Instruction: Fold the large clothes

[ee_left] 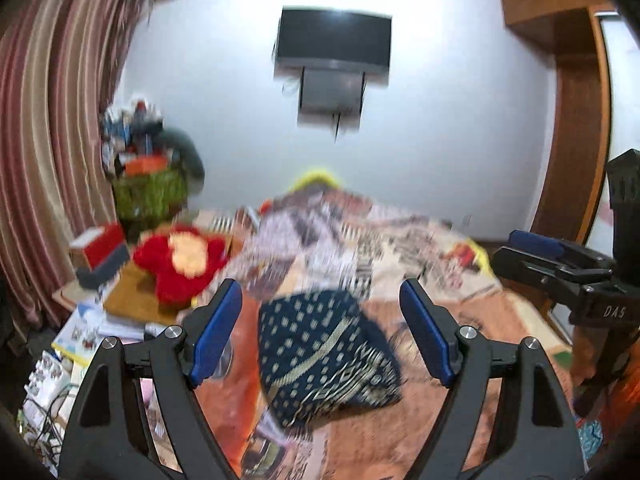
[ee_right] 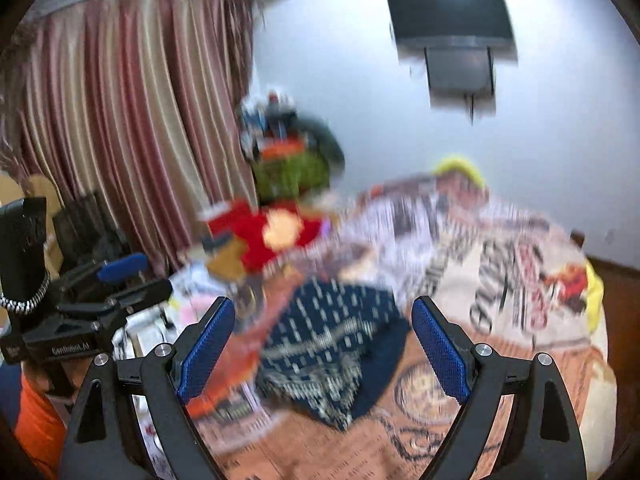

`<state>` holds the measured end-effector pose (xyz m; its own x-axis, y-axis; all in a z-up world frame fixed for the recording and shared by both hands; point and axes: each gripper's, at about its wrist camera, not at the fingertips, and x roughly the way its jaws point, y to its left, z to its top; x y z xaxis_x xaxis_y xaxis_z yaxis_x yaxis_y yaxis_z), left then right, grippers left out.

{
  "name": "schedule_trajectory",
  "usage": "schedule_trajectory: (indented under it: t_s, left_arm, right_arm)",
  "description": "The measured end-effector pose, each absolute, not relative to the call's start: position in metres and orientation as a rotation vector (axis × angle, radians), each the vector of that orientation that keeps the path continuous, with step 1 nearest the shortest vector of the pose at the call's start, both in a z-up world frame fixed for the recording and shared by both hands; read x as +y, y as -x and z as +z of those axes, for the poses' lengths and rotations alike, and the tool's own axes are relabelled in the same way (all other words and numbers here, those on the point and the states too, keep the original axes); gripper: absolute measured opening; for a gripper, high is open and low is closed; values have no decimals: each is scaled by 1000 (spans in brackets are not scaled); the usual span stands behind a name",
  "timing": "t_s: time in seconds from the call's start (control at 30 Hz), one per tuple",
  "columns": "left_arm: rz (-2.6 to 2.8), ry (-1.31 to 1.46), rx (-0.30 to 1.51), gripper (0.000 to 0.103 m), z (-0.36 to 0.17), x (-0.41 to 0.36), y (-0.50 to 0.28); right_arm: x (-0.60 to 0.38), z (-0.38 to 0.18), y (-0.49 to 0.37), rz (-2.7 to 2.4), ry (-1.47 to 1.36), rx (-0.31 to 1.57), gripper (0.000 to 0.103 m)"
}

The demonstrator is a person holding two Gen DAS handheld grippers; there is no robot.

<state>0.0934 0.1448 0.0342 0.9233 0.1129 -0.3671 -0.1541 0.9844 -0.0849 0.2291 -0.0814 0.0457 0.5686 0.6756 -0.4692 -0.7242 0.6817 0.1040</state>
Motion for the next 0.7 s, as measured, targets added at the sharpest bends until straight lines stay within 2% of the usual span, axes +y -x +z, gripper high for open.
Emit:
schedule_trajectory:
  t_s: [0.23, 0.43, 0.5, 0.53, 0.63, 0.7]
  left_arm:
    - [167, 58, 204, 81, 60, 108, -53]
    - [205, 76, 152, 81, 59, 93, -33]
    - [207, 94, 150, 81, 58, 93, -30]
    - [210, 104, 151, 84, 57, 94, -28]
    - [220, 117, 155, 91, 52, 95, -26]
    - [227, 125, 161, 92, 49, 96, -26]
  right_arm:
    - [-105, 88, -175, 819, 29, 286, 89]
    - [-119, 95, -134, 784, -1, 188, 90]
    - [-121, 93, -124, 759, 1, 165, 93]
    - [-123, 92, -119, 743, 1, 155, 97]
    - [-128, 87, -108, 724, 0, 150, 99]
    - [-129, 83, -104, 710, 6, 154, 101]
